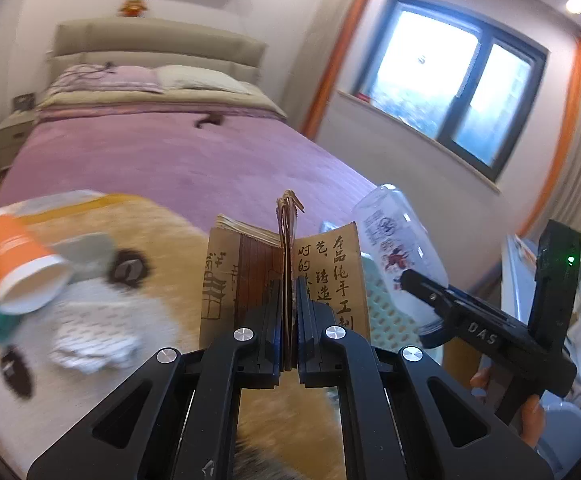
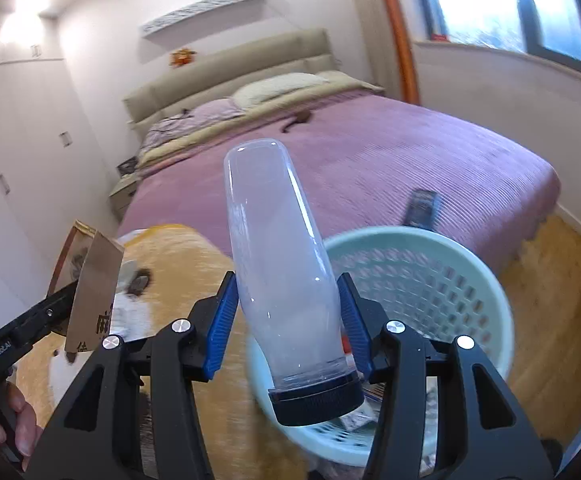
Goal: Collect trash
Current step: 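Carry the plastic bottle toward the basket with the right tool while the left tool carries the paper bag, then open the right tool to drop the bottle into the basket while the left tool drops the paper bag in, then grasp the pink plastic bag with the left tool while the right tool grasps the orange paper cup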
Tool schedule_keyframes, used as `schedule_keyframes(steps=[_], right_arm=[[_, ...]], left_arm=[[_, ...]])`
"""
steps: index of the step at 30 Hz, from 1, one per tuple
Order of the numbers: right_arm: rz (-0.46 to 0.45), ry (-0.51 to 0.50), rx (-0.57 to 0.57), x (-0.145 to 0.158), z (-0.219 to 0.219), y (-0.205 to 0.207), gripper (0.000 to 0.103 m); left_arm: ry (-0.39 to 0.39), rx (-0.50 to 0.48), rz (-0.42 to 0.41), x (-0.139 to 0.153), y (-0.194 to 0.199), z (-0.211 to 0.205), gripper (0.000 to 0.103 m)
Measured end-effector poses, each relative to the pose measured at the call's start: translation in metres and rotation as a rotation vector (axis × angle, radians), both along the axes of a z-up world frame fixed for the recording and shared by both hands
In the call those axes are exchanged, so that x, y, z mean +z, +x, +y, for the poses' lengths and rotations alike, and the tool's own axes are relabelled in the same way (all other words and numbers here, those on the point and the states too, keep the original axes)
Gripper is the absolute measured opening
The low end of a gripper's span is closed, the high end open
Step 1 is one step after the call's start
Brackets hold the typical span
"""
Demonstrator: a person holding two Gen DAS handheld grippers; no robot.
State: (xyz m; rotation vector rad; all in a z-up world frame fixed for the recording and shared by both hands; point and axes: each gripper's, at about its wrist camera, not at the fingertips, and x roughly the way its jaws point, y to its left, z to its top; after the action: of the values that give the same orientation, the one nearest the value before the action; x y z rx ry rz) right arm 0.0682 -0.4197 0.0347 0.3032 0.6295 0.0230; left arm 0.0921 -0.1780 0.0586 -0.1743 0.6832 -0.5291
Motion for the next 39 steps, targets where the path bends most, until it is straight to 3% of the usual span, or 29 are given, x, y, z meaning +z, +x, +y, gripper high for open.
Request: schedule_keyframes(steps=[7, 13, 14, 16, 17, 18, 24, 28, 39], right_arm=[[0.105, 0.059, -0.126, -0.038, -0.048, 0.007, 0.047], [0.165, 0.032, -0.186, -0.061, -0.069, 0.009, 0.048], [0.178, 0.033, -0.19, -0.064, -0.071, 0.01, 0.048], [0.199, 0.038, -0.193, -0.07, -0.073, 0.009, 0.049], [0.199, 0.039, -0.193, -0.07, -0.073, 0.009, 0.05], [0.199, 0.037, -0.196, -0.071, -0.073, 0.007, 0.052], [0.169, 0.06, -0.18, -0.06, -0.071, -0.002, 0.053], [0.137, 0.073, -0.15, -0.047, -0.06, -0.011, 0.053], [0.028, 0.024, 0.0, 0.008, 0.017, -0.023, 0.053]], left_arm=[[0.048, -0.132, 0.043, -0.026, 0.024, -0.071, 0.004], [0.069, -0.176, 0.079, -0.053, 0.038, -0.105, 0.004], [0.071, -0.179, 0.083, -0.055, 0.039, -0.107, 0.007], [0.067, -0.183, 0.086, -0.058, 0.04, -0.11, 0.03], [0.061, -0.18, 0.081, -0.058, 0.04, -0.109, 0.045], [0.062, -0.179, 0.068, -0.057, 0.036, -0.108, 0.049], [0.052, -0.19, 0.053, -0.051, 0.019, -0.09, 0.057], [0.021, -0.172, 0.051, -0.044, 0.009, -0.07, 0.057], [-0.019, -0.043, -0.026, -0.009, -0.024, 0.014, 0.066]])
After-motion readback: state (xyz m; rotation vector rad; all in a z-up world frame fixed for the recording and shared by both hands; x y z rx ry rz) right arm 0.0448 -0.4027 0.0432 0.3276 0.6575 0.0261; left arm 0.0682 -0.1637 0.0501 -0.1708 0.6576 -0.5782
